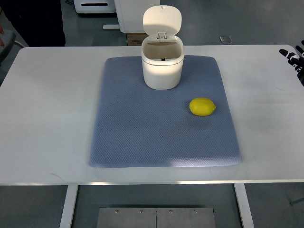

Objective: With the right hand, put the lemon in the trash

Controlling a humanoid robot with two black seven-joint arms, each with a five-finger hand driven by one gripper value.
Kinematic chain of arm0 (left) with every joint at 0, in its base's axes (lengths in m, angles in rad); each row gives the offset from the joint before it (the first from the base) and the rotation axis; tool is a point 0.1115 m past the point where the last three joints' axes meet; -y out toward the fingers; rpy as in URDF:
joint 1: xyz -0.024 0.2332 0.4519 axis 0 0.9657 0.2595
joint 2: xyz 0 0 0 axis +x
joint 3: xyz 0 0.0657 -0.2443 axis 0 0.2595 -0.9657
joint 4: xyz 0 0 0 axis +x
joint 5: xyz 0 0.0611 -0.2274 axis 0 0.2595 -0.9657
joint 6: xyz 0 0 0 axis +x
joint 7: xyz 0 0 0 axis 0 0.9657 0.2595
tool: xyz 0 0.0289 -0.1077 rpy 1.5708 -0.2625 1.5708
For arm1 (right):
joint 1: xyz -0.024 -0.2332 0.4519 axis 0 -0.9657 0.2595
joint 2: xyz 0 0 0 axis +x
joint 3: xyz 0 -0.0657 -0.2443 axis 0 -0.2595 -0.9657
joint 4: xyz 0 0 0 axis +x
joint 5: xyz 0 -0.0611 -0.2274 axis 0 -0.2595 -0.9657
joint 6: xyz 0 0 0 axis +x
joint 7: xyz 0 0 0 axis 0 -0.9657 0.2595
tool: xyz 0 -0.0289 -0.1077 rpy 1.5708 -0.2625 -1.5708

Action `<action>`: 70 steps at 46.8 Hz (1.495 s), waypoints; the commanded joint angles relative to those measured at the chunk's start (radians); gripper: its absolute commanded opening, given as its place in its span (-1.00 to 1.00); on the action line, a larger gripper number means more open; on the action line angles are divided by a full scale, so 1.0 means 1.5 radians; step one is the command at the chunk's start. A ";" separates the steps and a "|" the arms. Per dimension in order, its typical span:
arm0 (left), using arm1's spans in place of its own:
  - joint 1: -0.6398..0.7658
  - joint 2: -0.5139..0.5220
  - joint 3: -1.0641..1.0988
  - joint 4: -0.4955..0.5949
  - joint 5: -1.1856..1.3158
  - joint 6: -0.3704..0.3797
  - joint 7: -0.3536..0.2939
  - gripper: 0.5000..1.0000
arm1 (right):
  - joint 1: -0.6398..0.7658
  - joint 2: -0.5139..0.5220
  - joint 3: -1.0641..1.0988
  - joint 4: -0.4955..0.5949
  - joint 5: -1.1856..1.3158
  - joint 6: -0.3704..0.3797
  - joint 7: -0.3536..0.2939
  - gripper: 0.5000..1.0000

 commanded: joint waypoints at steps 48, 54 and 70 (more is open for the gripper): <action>-0.009 0.000 0.003 0.000 0.003 -0.003 -0.008 1.00 | -0.018 -0.012 0.084 -0.002 -0.003 0.005 -0.001 1.00; -0.009 0.000 0.003 0.000 0.003 -0.003 -0.008 1.00 | -0.023 -0.005 0.084 -0.007 -0.004 0.006 0.027 1.00; -0.009 0.000 0.003 0.000 0.003 -0.003 -0.008 1.00 | -0.030 -0.022 0.053 0.052 -0.032 0.004 0.074 1.00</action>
